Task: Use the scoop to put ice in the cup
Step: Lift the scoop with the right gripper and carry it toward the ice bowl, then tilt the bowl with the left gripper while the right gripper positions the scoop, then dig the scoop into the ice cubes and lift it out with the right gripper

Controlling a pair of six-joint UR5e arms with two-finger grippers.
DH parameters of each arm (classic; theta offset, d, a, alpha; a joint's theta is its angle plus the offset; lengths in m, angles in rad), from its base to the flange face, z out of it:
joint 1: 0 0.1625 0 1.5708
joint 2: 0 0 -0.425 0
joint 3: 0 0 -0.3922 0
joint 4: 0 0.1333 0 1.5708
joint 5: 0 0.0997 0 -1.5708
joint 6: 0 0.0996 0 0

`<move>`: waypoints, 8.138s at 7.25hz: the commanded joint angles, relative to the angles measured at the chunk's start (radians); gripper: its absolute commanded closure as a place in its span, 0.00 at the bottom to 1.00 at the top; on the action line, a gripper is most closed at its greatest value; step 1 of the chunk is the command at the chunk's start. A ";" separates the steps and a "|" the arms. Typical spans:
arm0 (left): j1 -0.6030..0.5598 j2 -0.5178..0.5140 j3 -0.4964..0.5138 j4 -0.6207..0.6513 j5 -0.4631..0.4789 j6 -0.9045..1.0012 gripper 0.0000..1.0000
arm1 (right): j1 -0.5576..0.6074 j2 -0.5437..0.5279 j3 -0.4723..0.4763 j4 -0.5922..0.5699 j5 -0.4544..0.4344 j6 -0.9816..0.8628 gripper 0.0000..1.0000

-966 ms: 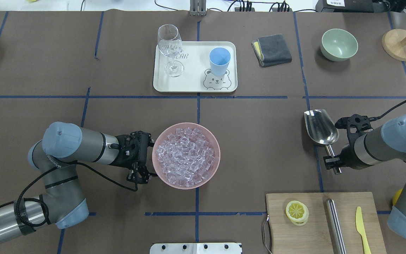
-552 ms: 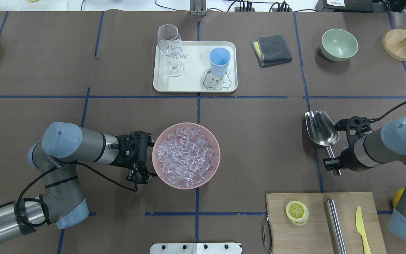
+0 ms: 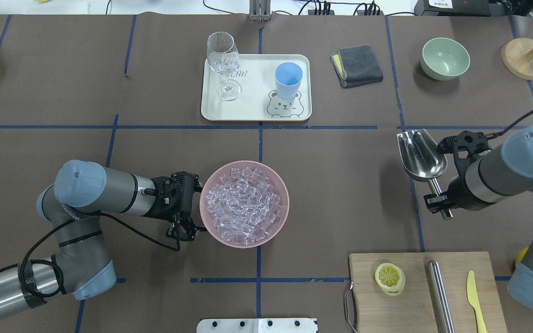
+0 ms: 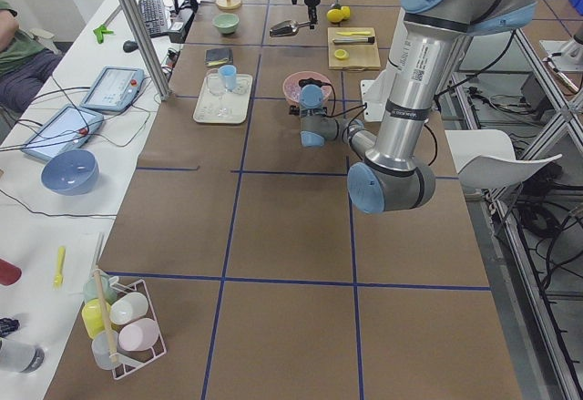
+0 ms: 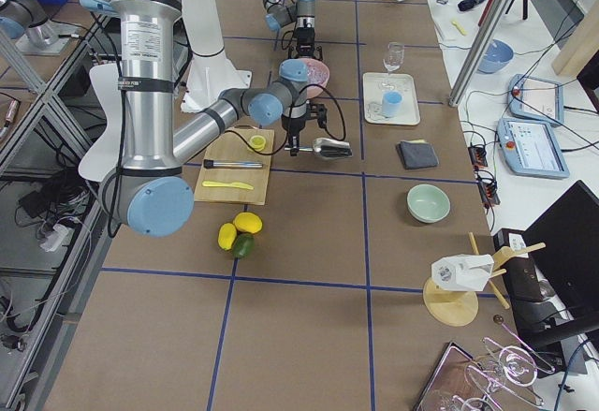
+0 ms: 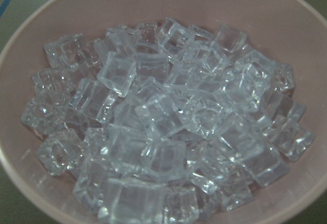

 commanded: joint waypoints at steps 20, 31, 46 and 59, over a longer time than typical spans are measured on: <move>0.000 -0.005 0.005 -0.002 0.002 -0.002 0.00 | -0.192 0.802 -0.136 -0.905 0.072 -0.514 1.00; 0.002 -0.011 0.032 -0.034 0.003 0.000 0.00 | -0.253 1.025 -0.443 -1.177 -0.006 -0.726 1.00; 0.002 -0.028 0.041 -0.045 0.025 -0.018 0.00 | -0.297 0.982 -0.619 -0.906 -0.069 -0.746 1.00; 0.002 -0.034 0.041 -0.042 0.031 -0.018 0.00 | -0.291 0.685 -0.357 -0.513 -0.086 -0.670 1.00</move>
